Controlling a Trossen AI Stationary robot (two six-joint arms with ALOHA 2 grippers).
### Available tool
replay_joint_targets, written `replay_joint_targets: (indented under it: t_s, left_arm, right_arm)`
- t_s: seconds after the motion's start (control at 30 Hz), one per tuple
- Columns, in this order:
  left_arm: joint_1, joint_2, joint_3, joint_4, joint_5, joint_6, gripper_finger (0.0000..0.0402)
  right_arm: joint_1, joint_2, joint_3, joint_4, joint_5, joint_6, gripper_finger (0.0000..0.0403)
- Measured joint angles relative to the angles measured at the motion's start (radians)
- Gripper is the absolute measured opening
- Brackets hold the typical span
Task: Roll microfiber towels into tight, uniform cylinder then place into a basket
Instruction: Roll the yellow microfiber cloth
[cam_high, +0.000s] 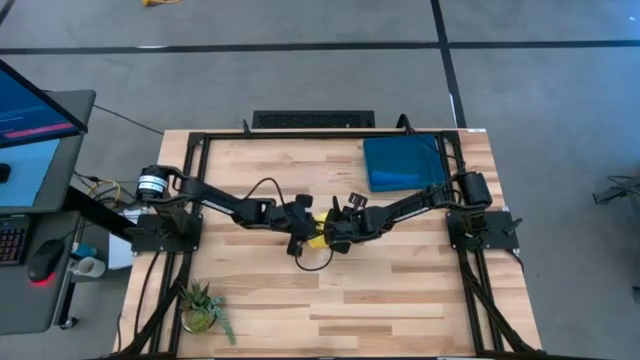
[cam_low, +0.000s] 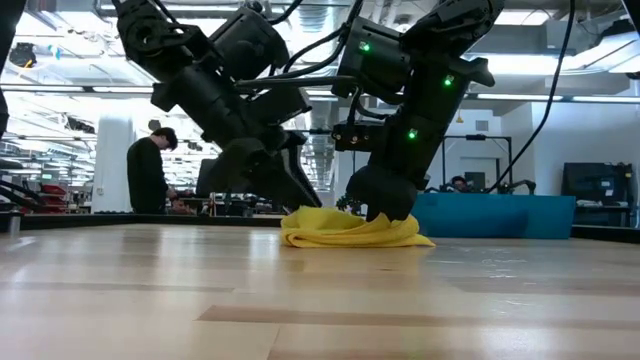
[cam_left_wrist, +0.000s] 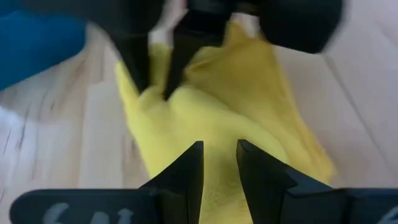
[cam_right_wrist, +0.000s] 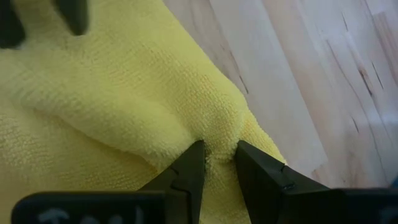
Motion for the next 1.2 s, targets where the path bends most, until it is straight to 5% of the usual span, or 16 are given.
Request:
replay_joint_targets:
  t_s: [0.4, 0.8, 1.2]
  left_arm:
    - [-0.058, 0.0, 0.0, -0.055, 0.006, 0.113, 0.0091]
    - [-0.017, 0.115, 0.005, 0.0, 0.025, 0.097, 0.0091]
    - [-0.019, 0.123, 0.005, -0.009, 0.017, 0.093, 0.0091]
  right_arm:
    - [0.0, 0.0, 0.0, 0.001, -0.003, 0.044, 0.0122]
    - [-0.001, -0.002, 0.0, -0.011, 0.003, 0.04, 0.0179]
    - [0.015, -0.12, -0.003, -0.165, -0.098, 0.036, 0.0164]
